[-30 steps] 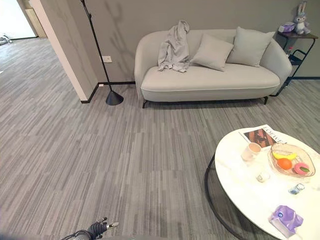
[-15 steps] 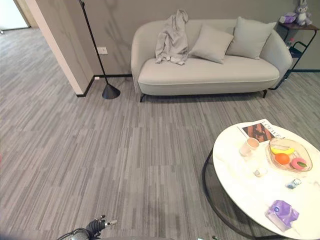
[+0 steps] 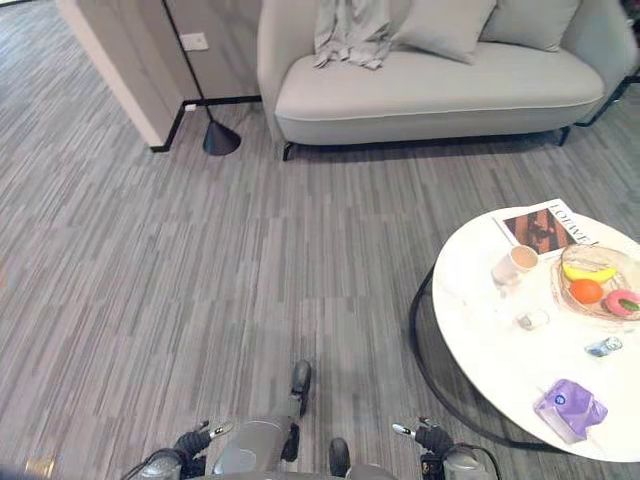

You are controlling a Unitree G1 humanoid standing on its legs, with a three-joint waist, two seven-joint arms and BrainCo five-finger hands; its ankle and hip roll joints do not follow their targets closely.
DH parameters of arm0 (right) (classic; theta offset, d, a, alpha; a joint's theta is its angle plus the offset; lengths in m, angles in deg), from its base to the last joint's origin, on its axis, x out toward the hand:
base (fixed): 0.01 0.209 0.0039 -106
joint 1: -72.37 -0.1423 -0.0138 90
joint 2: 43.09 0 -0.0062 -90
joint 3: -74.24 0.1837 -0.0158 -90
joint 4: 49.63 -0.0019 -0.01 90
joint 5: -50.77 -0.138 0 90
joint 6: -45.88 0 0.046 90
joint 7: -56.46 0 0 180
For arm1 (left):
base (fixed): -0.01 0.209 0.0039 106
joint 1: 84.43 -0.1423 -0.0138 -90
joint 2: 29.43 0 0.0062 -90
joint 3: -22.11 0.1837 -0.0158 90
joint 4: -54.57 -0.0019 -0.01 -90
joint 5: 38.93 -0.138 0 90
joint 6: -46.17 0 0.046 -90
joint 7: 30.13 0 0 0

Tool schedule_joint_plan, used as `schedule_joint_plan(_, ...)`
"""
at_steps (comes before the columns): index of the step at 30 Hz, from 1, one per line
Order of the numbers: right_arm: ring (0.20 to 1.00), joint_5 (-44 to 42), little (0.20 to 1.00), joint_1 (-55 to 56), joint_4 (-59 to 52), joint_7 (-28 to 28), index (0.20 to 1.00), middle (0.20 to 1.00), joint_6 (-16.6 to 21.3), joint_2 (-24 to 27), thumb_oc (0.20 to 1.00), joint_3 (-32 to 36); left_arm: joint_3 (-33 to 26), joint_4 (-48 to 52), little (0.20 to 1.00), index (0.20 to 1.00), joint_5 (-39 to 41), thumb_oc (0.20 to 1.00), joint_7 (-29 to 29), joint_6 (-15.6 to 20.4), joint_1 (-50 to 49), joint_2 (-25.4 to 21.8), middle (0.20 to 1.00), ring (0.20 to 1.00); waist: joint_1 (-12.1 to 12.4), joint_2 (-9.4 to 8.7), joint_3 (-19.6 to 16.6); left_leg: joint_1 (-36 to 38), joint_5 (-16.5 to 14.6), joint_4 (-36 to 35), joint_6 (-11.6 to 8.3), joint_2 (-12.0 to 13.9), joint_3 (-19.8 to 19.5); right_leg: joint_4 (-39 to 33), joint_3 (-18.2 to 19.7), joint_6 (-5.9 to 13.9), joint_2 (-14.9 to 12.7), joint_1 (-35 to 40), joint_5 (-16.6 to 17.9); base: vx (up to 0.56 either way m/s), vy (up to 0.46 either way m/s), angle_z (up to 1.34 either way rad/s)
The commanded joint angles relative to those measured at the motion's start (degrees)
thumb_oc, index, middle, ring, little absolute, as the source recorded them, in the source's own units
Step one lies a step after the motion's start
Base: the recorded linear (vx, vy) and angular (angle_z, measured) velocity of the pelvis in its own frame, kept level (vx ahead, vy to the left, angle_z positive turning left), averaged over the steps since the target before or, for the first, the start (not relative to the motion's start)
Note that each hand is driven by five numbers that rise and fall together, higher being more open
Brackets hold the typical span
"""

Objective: Hang the clothes on the sofa on the clothes rack.

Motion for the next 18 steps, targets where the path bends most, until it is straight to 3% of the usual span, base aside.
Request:
schedule_joint_plan(1, 1.000, 4.07, 1.000, 4.80, -1.01, -0.87, 1.000, 1.000, 0.31, -0.28, 1.000, -1.04, 0.33, 0.41, 1.000, 1.000, -1.49, 1.000, 0.17, 1.58, 0.40, -2.69, 1.000, 1.000, 1.22, -4.51, -7.96, 0.66, 3.19, 0.43, 2.30, -3.23, -0.40, 8.62, -0.46, 11.35, -8.24, 3.15, -2.83, 0.45, 0.144, -0.25)
schedule_joint_plan(2, 1.000, 4.63, 1.000, 4.66, -0.68, -0.77, 1.000, 1.000, 0.02, -0.28, 1.000, -0.98, 0.25, 0.67, 1.000, 1.000, -1.65, 1.000, 0.00, 1.33, 0.45, -3.22, 1.000, 1.000, 1.42, -5.32, -8.17, 2.25, 1.89, 0.50, 3.21, -4.11, -0.61, 12.89, -0.56, 12.43, -9.53, 2.10, 0.23, 0.43, 0.133, -0.39)
schedule_joint_plan(3, 1.000, 4.83, 1.000, 4.57, -0.39, -1.06, 1.000, 1.000, -0.10, 0.10, 1.000, -0.79, 0.14, 1.07, 1.000, 1.000, -1.63, 1.000, -0.08, 1.18, 0.53, -3.54, 1.000, 1.000, 1.51, -5.76, -7.99, 3.46, 0.90, 0.82, 4.05, -4.80, -0.53, 18.08, -0.30, 13.83, -10.37, 0.51, 5.68, 0.28, 0.086, -0.42)
schedule_joint_plan(4, 1.000, 4.83, 1.000, 4.56, -0.38, -1.06, 1.000, 1.000, -0.10, 0.12, 1.000, -0.79, 0.14, 1.07, 1.000, 1.000, -1.63, 1.000, -0.08, 1.17, 0.53, -3.52, 1.000, 1.000, 1.61, -5.63, -8.09, 3.34, 0.95, 0.79, 4.01, -4.63, -0.48, 18.04, -0.20, 13.81, -10.22, 0.35, 5.83, 0.30, 0.139, -0.24)
schedule_joint_plan(5, 1.000, 4.51, 1.000, 4.10, -0.67, -1.12, 1.000, 1.000, -0.17, 0.72, 1.000, -0.14, 0.16, 1.80, 1.000, 1.000, -1.41, 1.000, 0.05, 1.24, 0.85, -4.11, 1.000, 1.000, 1.24, -5.27, -6.94, 5.80, -0.79, 1.29, 5.24, -5.00, -0.86, 28.58, -1.04, 14.83, -10.91, -4.20, 13.93, 0.34, 0.201, -0.02)
schedule_joint_plan(6, 1.000, 3.78, 1.000, 3.73, -0.95, -0.98, 1.000, 1.000, -0.06, 0.97, 1.000, 0.50, 0.13, 1.93, 1.000, 1.000, -0.90, 1.000, 0.12, 1.12, 1.20, -4.58, 1.000, 1.000, 0.63, -3.96, -5.78, 8.96, -2.22, 1.21, 6.65, -4.46, -1.80, 38.67, -2.92, 13.45, -10.99, -9.70, 19.22, 0.47, 0.260, 0.06)
schedule_joint_plan(7, 1.000, 3.90, 1.000, 3.61, -1.14, -0.90, 1.000, 1.000, -0.22, 0.81, 1.000, 0.27, 0.23, 1.77, 1.000, 1.000, -0.59, 1.000, 0.05, 0.90, 1.69, -4.68, 1.000, 1.000, 0.22, -3.06, -5.23, 10.53, -3.00, 0.99, 7.04, -3.93, -2.34, 41.36, -5.09, 12.51, -11.69, -12.66, 18.31, 0.56, 0.232, 0.14)
schedule_joint_plan(8, 1.000, 4.14, 1.000, 4.11, -1.07, -0.90, 1.000, 1.000, -0.22, 0.57, 1.000, -0.11, 0.97, 2.61, 1.000, 1.000, -0.63, 1.000, -0.05, 1.13, 2.27, -4.59, 1.000, 1.000, -0.76, -2.03, -5.07, 13.02, -4.46, 0.95, 7.15, -3.21, -3.50, 38.47, -9.23, 10.96, -12.69, -15.87, 12.65, 0.50, 0.124, 0.19)
schedule_joint_plan(11, 1.000, 4.09, 1.000, 4.71, -0.50, -1.07, 1.000, 1.000, -0.48, 0.41, 1.000, -0.53, 2.27, 4.23, 1.000, 1.000, -0.15, 1.000, 0.37, 1.62, 3.38, -4.45, 1.000, 1.000, -2.68, -1.26, -4.22, 16.59, -6.84, 0.59, 6.41, -2.24, -4.67, 28.87, -12.63, 10.91, -11.71, -20.82, 7.78, 0.42, -0.033, 0.28)
schedule_joint_plan(13, 1.000, 3.74, 1.000, 4.72, 0.08, -0.82, 1.000, 1.000, -0.45, 0.25, 1.000, -0.59, 3.25, 4.96, 1.000, 1.000, 0.00, 1.000, 0.86, 2.01, 4.29, -4.24, 1.000, 1.000, -4.82, -1.80, -2.87, 20.21, -9.60, 0.43, 5.49, -2.52, -6.21, 15.78, -13.12, 12.38, -9.57, -21.65, 8.64, 0.52, -0.153, 0.31)
schedule_joint_plan(14, 1.000, 3.67, 1.000, 4.91, 0.85, -0.67, 1.000, 1.000, -0.62, 0.08, 1.000, -0.46, 3.56, 5.54, 1.000, 1.000, -0.68, 1.000, 0.77, 2.33, 4.77, -3.88, 1.000, 1.000, -6.14, -2.58, -2.64, 22.59, -12.07, 0.43, 4.77, -3.03, -6.97, 5.37, -13.61, 14.55, -8.76, -23.30, 11.63, 0.48, -0.131, 0.47)
schedule_joint_plan(16, 1.000, 4.00, 1.000, 5.19, 1.52, -0.53, 1.000, 1.000, -0.64, -0.22, 1.000, -0.56, 3.62, 4.93, 1.000, 1.000, -0.84, 1.000, 1.04, 2.54, 5.12, -3.59, 1.000, 1.000, -6.96, -2.91, -2.19, 24.34, -13.11, 0.43, 4.39, -2.97, -7.16, 1.31, -14.80, 15.36, -7.63, -24.97, 13.72, 0.38, -0.110, 0.51)
schedule_joint_plan(18, 1.000, 4.90, 1.000, 5.30, 2.01, -0.61, 1.000, 1.000, -0.88, -0.54, 1.000, -0.66, 3.95, 4.34, 1.000, 1.000, -2.13, 1.000, 0.62, 2.31, 5.24, -2.88, 1.000, 1.000, -7.37, -3.01, -2.27, 26.32, -15.11, 0.43, 3.36, -2.06, -6.72, 0.15, -18.38, 16.34, -7.07, -26.75, 13.61, 0.43, -0.182, 0.54)
